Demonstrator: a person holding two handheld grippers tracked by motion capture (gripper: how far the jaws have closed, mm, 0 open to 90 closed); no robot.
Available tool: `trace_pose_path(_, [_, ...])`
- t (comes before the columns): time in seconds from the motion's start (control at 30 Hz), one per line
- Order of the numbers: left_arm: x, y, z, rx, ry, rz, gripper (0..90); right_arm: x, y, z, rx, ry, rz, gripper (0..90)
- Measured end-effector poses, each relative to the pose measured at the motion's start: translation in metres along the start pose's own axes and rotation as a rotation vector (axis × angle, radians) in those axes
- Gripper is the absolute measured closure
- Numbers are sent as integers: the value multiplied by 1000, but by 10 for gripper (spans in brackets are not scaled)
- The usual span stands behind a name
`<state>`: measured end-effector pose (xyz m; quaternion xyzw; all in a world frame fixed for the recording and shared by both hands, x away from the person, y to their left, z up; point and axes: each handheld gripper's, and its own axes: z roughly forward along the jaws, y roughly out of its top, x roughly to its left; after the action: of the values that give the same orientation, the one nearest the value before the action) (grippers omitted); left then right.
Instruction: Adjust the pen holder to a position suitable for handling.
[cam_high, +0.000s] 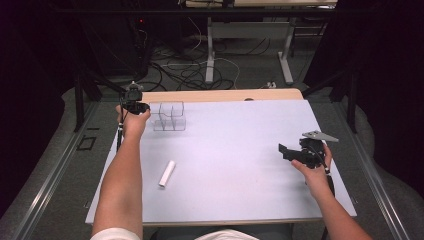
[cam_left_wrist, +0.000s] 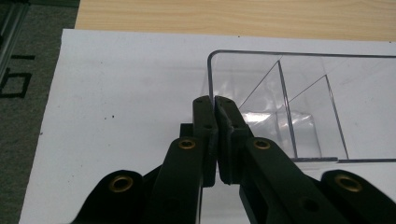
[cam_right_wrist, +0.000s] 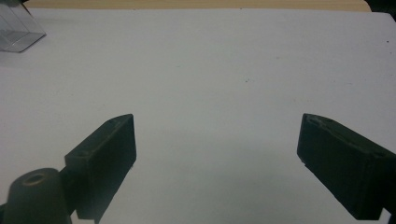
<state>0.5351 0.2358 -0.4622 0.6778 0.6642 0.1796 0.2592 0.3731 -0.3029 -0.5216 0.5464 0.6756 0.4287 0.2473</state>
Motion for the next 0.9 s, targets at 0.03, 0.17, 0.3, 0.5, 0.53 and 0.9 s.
trace_pose_path(0.03, [0,0,0,1,0,-2,887,0,0,0,1,0,0,111])
trace_pose_path(0.17, [-2,0,0,-1,12,-2,890,0,0,0,1,2,-7,113])
trace_pose_path(0.3, [-2,0,-1,4,13,-6,892,0,0,0,2,-1,-3,115])
trace_pose_path(0.5, [-5,-2,-4,15,14,-10,894,-1,-1,1,4,6,15,118])
trace_pose_path(0.53, [-6,-3,-5,18,13,-10,894,-1,-1,0,6,6,18,119])
trace_pose_path(0.9, [-20,-20,-19,36,-2,-20,893,1,0,0,6,12,13,122])
